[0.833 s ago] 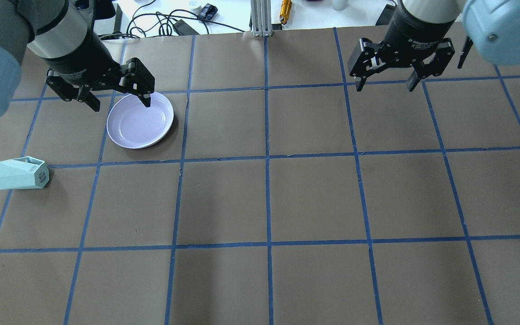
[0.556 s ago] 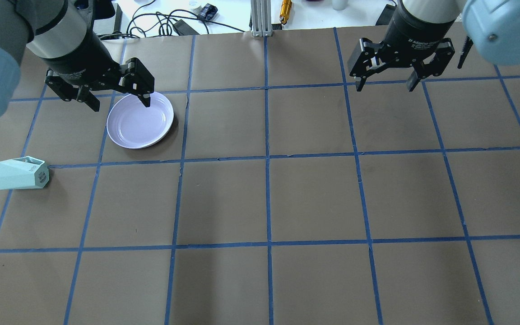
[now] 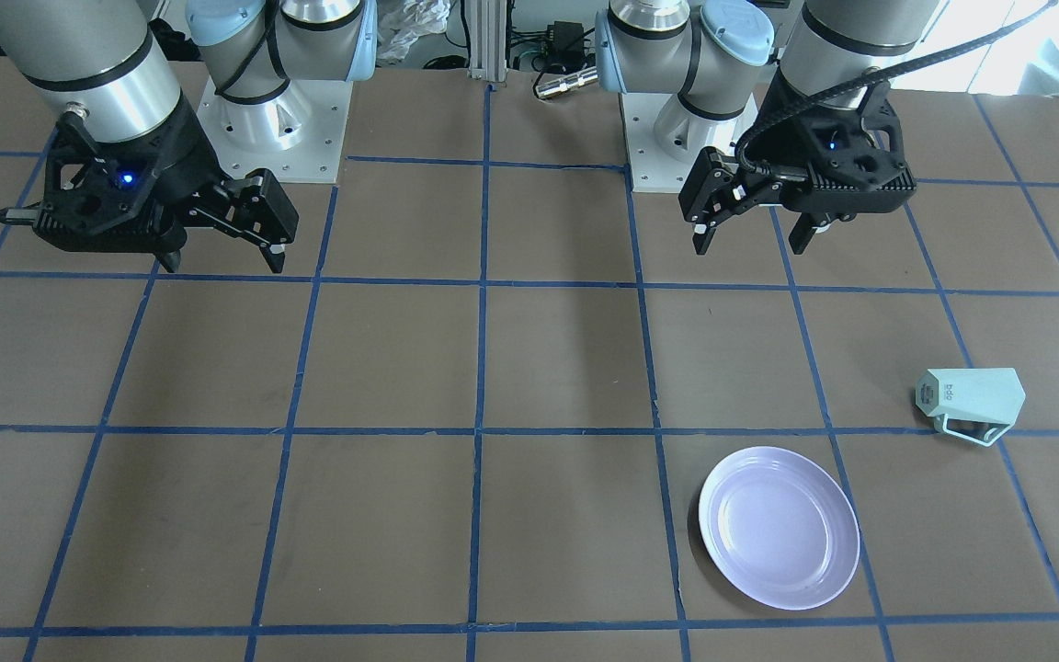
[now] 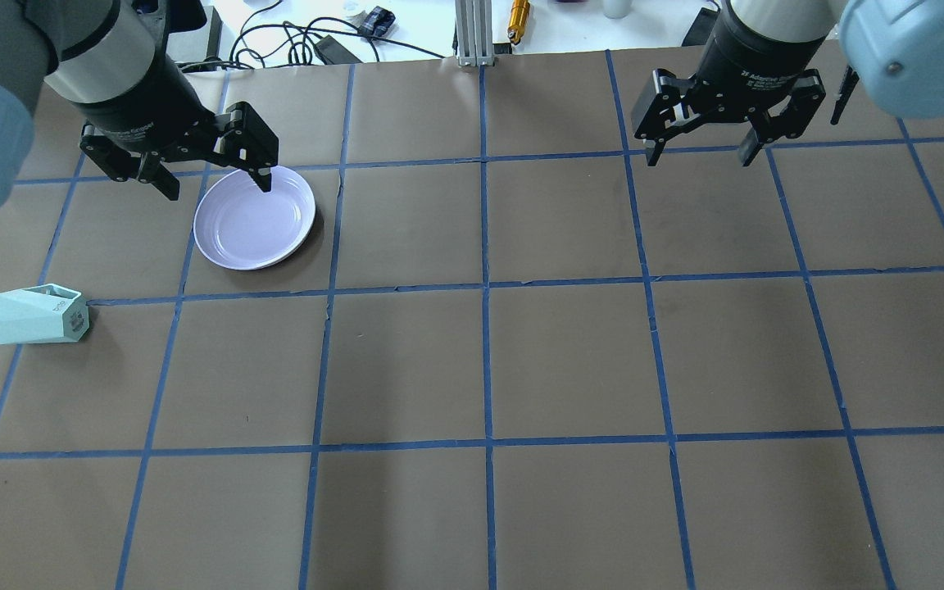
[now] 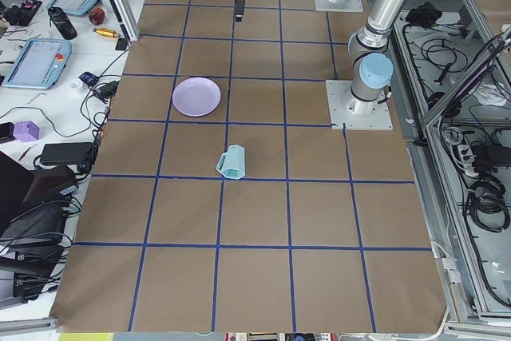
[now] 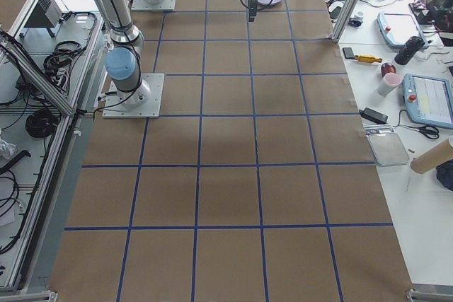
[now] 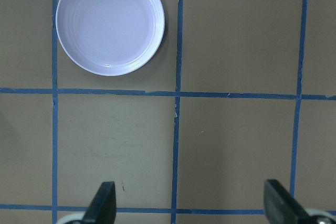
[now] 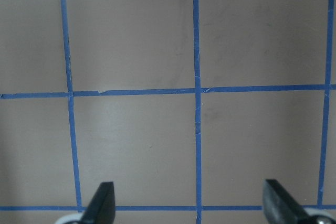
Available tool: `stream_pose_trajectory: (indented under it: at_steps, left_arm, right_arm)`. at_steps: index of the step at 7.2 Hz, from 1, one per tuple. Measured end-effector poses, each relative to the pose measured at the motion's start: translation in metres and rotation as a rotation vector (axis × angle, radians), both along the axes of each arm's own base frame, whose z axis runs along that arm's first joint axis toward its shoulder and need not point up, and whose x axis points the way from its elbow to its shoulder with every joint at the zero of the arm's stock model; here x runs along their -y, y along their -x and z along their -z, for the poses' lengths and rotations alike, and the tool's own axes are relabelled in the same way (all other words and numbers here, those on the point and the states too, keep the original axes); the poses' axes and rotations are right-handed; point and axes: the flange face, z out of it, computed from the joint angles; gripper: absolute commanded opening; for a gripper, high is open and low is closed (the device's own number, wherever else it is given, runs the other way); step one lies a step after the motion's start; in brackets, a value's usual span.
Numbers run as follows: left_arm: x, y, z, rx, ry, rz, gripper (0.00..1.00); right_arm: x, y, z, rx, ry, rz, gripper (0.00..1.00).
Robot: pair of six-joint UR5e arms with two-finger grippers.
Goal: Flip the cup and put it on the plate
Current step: 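Move the left gripper away from the white plate toward the mint mug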
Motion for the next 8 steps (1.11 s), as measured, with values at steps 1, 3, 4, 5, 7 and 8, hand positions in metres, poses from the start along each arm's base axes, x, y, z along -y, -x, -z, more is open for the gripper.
stream_pose_trajectory:
  at_steps: [1,3,4,5,7,8]
  left_arm:
    - [0.0,0.0,0.0,-0.001,0.0,0.0,1.0]
    - [0.0,-0.001,0.0,-0.001,-0.001,0.0,1.0]
    - [0.0,-0.001,0.001,-0.001,-0.001,0.0,1.0]
    - [0.001,-0.002,0.001,-0.001,-0.003,-0.001,1.0]
    - [0.006,-0.021,0.005,-0.007,-0.032,-0.021,1.0]
    - [0.014,-0.052,0.015,-0.012,-0.066,-0.035,1.0]
  right_arm:
    - [0.0,0.0,0.0,0.0,0.0,0.0,1.0]
    - [0.0,0.0,0.0,0.0,0.0,0.0,1.0]
    - [0.0,0.0,0.0,0.0,0.0,0.0,1.0]
    - [0.0,0.0,0.0,0.0,0.0,0.0,1.0]
    - [0.0,0.0,0.0,0.0,0.0,0.0,1.0]
    - [0.0,0.0,0.0,0.0,0.0,0.0,1.0]
